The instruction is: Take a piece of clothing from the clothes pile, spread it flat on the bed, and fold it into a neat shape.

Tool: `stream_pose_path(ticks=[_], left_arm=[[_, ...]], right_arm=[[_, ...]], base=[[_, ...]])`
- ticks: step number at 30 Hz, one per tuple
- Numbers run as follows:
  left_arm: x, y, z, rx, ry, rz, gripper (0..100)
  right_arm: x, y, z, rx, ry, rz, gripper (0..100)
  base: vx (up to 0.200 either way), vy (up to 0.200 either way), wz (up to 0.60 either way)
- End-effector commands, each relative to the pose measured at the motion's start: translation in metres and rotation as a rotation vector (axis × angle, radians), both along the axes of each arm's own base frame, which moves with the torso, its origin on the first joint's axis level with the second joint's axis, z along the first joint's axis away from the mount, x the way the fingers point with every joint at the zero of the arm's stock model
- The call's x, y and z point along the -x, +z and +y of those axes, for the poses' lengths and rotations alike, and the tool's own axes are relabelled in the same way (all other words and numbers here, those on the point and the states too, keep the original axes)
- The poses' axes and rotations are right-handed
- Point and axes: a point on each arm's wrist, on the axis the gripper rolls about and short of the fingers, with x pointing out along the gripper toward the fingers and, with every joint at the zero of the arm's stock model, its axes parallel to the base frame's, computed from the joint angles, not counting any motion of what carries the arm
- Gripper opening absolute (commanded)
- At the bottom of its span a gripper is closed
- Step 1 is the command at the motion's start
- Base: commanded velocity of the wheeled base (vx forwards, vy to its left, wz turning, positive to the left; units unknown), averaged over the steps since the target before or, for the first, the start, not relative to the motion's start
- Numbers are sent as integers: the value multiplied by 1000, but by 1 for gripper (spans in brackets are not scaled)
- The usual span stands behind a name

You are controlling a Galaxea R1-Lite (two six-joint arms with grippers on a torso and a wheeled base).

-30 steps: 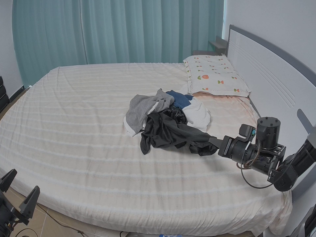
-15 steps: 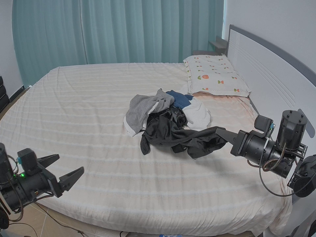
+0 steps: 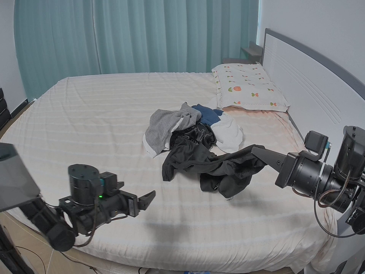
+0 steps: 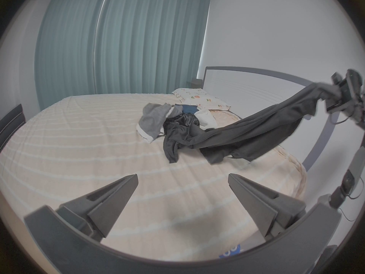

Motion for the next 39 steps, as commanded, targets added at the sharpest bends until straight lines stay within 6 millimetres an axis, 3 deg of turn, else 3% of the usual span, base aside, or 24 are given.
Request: stream_pose_path(ticks=[1,7,15,20,30,39], left_arm=[[-41,-63,-63,-14,-21,20,100],[-61,-71,-80,2,-12,-19,100],[-84,-89,-95,8,23,-49,100],[-87,-92,-98,15,25,-46,100],[-76,-88,-92,35,32,-15,100],[-50,-77,-81,19,-13,31,100]], right_arm=[[32,10,1,-15,78,-52,0],[46,28,-10,-52,87,-118,0],[49,29,-11,-55,109,-123,0],[48,33,-10,-64,107,-133,0],[32,41,2,-70,95,-142,0],[12,45,5,-68,90,-147,0]], base=[[0,0,0],[0,0,0],[0,0,0],[0,0,0],[0,0,0],[0,0,0]])
